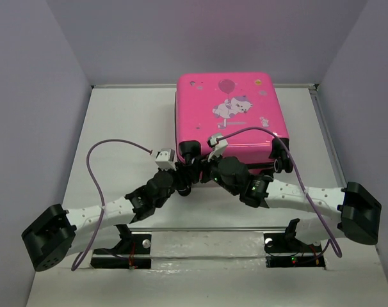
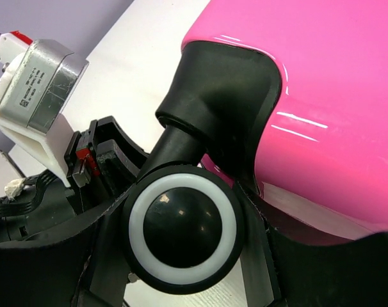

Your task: Pack the luggage

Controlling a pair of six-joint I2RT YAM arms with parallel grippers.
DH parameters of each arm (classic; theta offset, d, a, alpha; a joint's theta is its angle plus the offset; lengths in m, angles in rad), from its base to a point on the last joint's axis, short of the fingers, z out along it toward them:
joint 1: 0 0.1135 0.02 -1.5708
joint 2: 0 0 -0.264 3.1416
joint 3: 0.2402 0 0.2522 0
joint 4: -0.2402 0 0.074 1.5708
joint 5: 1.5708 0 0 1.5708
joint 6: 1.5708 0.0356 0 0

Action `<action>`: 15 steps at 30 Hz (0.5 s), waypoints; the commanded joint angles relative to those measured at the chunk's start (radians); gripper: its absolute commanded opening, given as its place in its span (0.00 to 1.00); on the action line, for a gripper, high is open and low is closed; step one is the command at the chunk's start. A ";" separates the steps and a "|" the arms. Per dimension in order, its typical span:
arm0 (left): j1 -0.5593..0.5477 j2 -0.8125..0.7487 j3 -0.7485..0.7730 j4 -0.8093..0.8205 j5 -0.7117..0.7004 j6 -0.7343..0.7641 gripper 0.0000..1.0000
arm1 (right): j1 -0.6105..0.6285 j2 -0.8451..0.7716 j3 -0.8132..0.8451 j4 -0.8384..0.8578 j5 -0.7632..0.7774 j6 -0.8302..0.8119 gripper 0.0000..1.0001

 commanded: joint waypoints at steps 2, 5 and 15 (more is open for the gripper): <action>-0.049 -0.018 -0.005 0.298 -0.102 -0.017 0.43 | -0.018 -0.006 0.076 0.123 -0.002 0.037 0.07; -0.070 -0.016 0.001 0.317 -0.134 -0.028 0.40 | -0.018 -0.007 0.061 0.129 0.007 0.045 0.07; -0.108 0.036 0.039 0.325 -0.168 -0.038 0.16 | -0.018 -0.012 0.033 0.151 -0.014 0.060 0.07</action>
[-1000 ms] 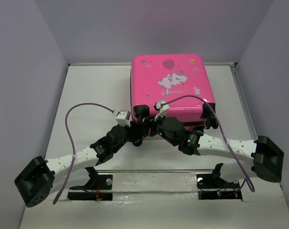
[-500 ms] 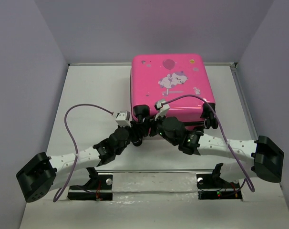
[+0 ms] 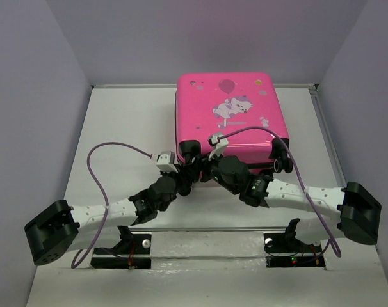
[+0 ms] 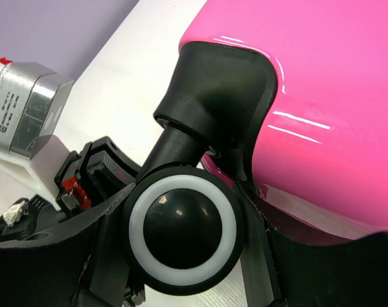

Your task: Pack the luggage

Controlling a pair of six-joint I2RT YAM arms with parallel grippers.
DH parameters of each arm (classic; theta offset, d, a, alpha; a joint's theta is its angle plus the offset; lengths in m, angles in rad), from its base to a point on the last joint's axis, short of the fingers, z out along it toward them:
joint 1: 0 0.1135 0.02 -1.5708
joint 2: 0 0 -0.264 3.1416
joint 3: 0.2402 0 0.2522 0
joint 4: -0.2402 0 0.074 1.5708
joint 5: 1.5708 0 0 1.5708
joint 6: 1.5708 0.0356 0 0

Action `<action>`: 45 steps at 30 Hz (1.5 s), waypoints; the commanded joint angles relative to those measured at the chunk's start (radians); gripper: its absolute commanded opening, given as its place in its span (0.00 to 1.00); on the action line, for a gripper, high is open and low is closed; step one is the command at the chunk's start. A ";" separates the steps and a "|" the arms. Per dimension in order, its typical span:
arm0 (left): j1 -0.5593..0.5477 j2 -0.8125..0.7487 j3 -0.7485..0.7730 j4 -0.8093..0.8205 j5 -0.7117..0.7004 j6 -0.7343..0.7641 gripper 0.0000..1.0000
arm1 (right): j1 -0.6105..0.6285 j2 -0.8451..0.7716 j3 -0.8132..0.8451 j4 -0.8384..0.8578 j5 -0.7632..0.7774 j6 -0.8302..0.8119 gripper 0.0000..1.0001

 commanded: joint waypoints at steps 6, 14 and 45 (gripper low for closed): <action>-0.032 -0.034 0.071 0.079 -0.142 -0.002 0.06 | -0.011 -0.057 -0.004 0.143 0.032 0.024 0.07; 0.000 -0.248 -0.007 -0.237 -0.299 -0.063 0.06 | -0.011 -0.157 -0.047 0.093 0.090 0.004 0.07; 0.384 -0.579 0.382 -0.714 0.200 0.066 0.99 | 0.066 -0.075 0.262 -0.490 0.042 -0.063 1.00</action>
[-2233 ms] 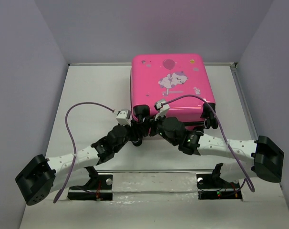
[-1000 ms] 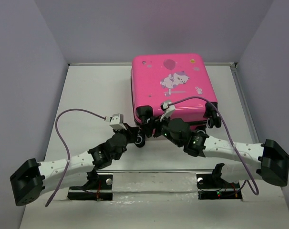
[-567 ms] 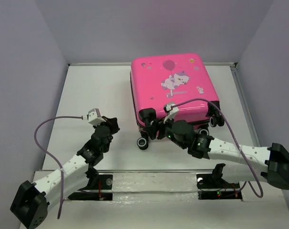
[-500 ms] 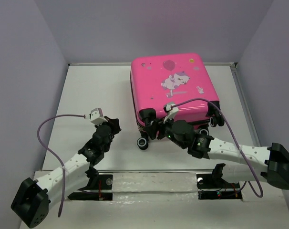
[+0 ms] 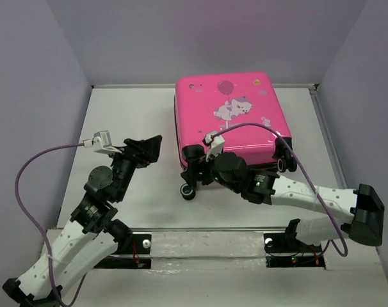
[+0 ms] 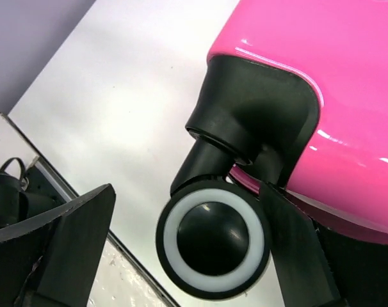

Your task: Pack the luggage

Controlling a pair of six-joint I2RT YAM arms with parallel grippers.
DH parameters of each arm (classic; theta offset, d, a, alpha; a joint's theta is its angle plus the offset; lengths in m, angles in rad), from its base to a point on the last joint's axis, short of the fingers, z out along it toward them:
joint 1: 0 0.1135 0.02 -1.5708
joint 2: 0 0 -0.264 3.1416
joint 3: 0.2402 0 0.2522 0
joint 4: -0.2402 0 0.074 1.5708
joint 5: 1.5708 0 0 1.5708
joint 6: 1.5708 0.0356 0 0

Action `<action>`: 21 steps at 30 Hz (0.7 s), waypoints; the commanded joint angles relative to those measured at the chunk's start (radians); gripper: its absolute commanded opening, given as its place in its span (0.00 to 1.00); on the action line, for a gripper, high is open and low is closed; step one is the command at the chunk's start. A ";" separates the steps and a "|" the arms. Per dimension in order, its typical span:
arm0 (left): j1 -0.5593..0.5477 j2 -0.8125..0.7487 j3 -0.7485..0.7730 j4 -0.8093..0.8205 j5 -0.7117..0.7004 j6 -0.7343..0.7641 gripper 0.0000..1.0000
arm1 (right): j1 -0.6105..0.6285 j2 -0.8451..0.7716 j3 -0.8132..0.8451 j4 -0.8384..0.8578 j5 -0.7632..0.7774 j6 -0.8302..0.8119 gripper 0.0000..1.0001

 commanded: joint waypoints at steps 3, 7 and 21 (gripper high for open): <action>0.004 -0.025 0.168 -0.283 -0.012 0.051 0.99 | 0.028 -0.109 0.178 -0.299 0.107 -0.061 1.00; 0.004 -0.075 0.228 -0.294 0.014 0.066 0.99 | 0.028 -0.273 0.155 -0.350 0.061 -0.085 1.00; 0.005 -0.178 0.281 -0.237 0.052 0.192 0.99 | 0.028 -0.793 0.128 -0.343 0.355 -0.222 1.00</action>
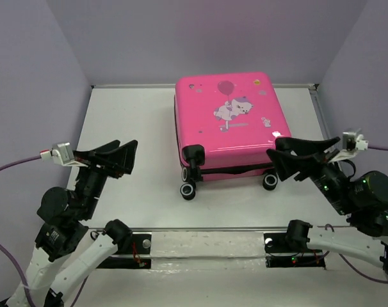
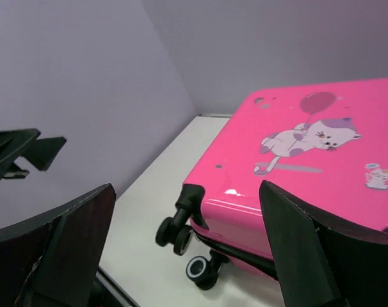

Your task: Pack the luggage

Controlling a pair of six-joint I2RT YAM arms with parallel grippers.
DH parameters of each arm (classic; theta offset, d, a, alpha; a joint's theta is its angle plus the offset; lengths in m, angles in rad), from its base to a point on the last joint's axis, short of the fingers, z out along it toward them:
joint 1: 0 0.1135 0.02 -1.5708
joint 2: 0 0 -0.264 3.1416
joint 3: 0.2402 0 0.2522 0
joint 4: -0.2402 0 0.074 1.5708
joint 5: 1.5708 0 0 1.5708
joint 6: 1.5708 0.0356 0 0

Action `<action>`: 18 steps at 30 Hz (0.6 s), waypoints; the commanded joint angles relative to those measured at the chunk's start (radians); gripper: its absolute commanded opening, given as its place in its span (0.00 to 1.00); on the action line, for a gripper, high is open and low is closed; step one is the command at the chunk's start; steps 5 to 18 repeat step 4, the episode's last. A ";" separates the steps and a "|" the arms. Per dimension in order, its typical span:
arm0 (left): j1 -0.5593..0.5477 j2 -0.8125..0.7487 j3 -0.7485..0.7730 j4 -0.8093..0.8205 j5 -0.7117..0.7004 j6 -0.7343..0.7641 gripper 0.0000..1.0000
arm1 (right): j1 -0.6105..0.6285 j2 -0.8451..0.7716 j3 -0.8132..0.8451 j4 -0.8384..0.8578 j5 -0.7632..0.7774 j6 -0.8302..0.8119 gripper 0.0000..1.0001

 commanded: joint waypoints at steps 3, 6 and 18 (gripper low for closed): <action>0.004 0.004 -0.032 0.043 0.018 0.052 0.99 | 0.006 -0.036 -0.043 -0.011 0.196 -0.038 1.00; 0.004 0.013 -0.029 0.037 0.015 0.050 0.99 | 0.006 -0.029 -0.045 -0.011 0.199 -0.039 1.00; 0.004 0.013 -0.029 0.037 0.015 0.050 0.99 | 0.006 -0.029 -0.045 -0.011 0.199 -0.039 1.00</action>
